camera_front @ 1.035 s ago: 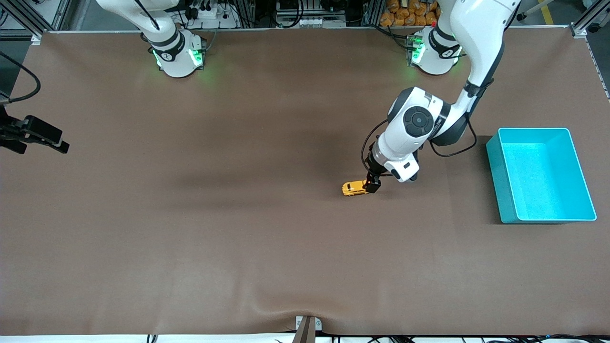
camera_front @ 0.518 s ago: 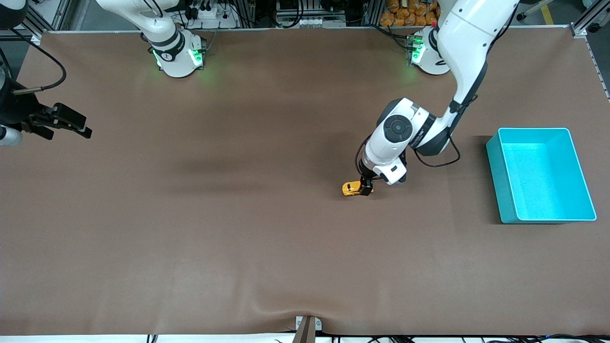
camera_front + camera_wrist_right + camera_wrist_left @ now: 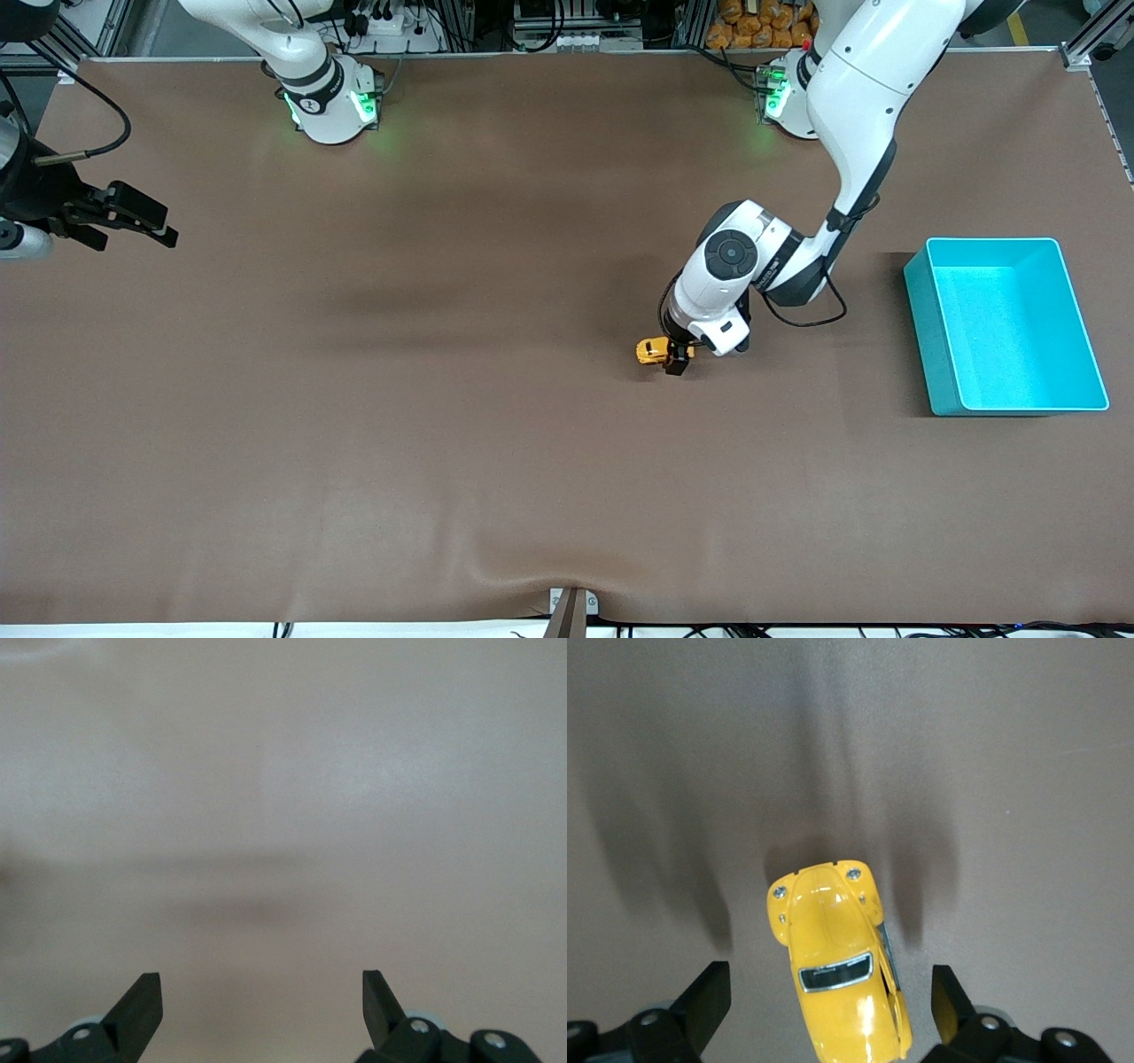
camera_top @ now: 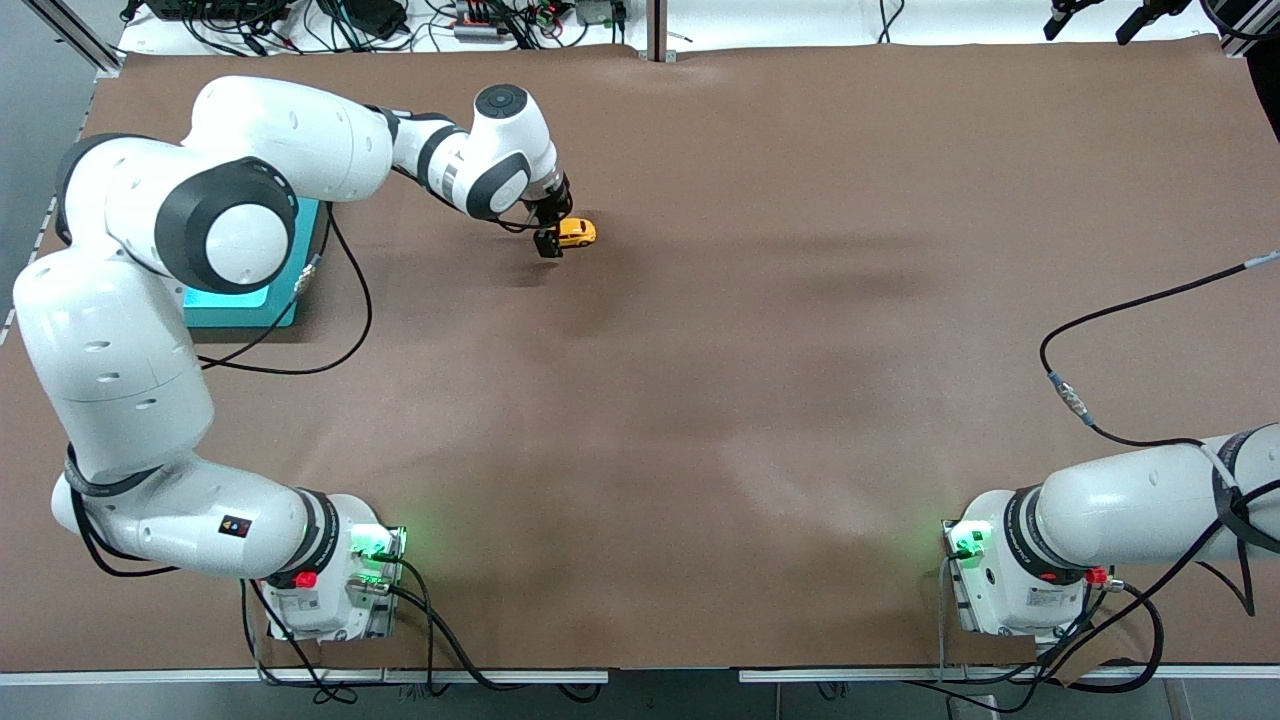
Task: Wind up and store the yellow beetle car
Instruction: 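Lower the left gripper and grasp the yellow car, then lift the yellow car with the left gripper and carry it over the cyan box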
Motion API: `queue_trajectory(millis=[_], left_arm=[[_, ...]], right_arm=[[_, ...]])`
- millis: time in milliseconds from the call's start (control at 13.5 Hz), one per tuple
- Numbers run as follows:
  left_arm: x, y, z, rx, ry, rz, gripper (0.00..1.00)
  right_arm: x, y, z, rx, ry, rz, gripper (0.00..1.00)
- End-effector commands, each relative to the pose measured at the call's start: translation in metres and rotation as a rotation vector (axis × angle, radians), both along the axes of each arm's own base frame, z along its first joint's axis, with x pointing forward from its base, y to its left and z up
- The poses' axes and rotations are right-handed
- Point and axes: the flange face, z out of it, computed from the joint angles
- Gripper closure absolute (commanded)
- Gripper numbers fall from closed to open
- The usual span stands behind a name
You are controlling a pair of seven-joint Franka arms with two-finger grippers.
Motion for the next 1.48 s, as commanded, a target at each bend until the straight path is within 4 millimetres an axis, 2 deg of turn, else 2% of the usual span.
queue_trajectory(millis=[0,148,222,444,887,1109,1405], left_arm=[[0.003,-0.008,-0.006,0.003,-0.016,-0.004,0.00],[0.002,-0.014,-0.012,0.006,-0.014,-0.020,0.77],[0.003,-0.014,-0.011,0.015,-0.026,-0.038,1.00],[0.001,-0.019,-0.004,0.026,-0.040,-0.049,1.00],[0.022,-0.005,0.069,0.052,-0.151,-0.081,1.00],[0.037,0.023,0.106,0.102,-0.190,-0.164,1.00],[0.069,0.097,0.156,0.170,-0.232,-0.254,1.00]], right_arm=[[-0.011,-0.007,-0.005,0.004,0.011,-0.020,0.00],[-0.011,-0.002,-0.002,0.002,0.007,-0.007,0.00],[-0.011,-0.005,-0.002,0.002,0.006,-0.010,0.00],[-0.008,0.004,-0.005,0.001,0.004,0.001,0.00],[-0.010,0.021,0.011,0.004,-0.027,0.027,0.00],[-0.010,0.024,0.013,0.003,-0.032,0.036,0.00],[-0.007,0.024,0.019,-0.002,-0.042,0.034,0.00]])
